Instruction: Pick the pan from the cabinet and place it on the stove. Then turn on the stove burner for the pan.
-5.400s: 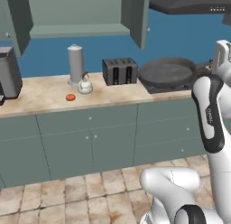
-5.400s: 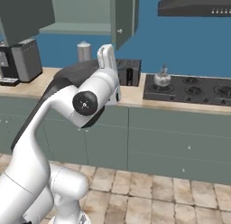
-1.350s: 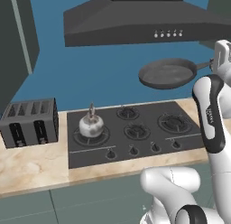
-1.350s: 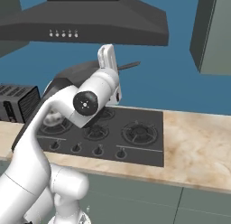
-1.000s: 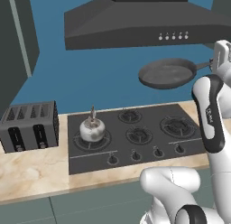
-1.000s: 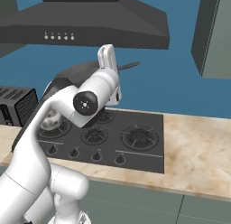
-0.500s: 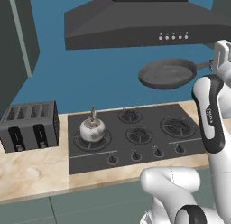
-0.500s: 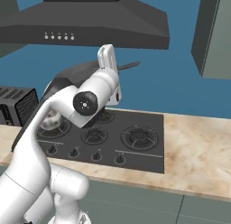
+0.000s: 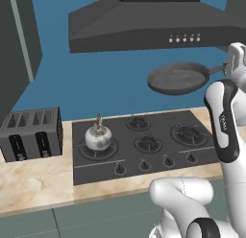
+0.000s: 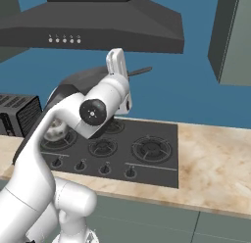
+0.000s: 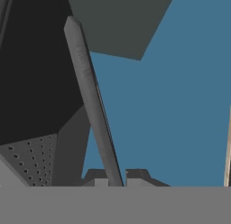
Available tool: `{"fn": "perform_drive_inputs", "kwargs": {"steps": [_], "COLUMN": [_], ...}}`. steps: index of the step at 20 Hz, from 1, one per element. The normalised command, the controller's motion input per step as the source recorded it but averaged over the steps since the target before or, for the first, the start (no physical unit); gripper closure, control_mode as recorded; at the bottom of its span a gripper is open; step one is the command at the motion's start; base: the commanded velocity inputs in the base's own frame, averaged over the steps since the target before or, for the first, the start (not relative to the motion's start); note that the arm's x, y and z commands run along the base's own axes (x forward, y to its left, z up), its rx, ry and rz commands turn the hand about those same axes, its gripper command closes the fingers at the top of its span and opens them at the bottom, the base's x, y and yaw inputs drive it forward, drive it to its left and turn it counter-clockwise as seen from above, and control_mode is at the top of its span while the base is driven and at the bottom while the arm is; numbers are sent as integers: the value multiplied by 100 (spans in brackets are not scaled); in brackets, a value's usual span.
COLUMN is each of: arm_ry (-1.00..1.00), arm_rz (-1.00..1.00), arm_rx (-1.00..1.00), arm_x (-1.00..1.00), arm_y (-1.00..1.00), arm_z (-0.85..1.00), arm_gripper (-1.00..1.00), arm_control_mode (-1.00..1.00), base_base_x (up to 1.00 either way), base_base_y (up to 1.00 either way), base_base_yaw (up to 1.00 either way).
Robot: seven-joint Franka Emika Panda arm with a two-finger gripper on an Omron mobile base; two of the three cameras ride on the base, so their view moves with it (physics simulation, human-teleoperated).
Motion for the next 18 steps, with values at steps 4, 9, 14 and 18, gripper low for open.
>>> {"fn": "perform_drive_inputs", "kwargs": {"steps": [4,9,14,18], "arm_ry": [1,1,0,2], "arm_rz": [2,10,15,17], "arm_rx": [0,0,0,0], "arm_x": [20,35,54,55], "arm_y": [0,1,10,15], "arm_z": [-46,-72,-70,-61], "arm_gripper": [100,100,100,100], "arm_control_mode": [-100,-100,-100,-100], "base_base_x": [0,0,0,0], "base_base_y": [0,0,0,0], "base_base_yaw": [0,0,0,0]}}
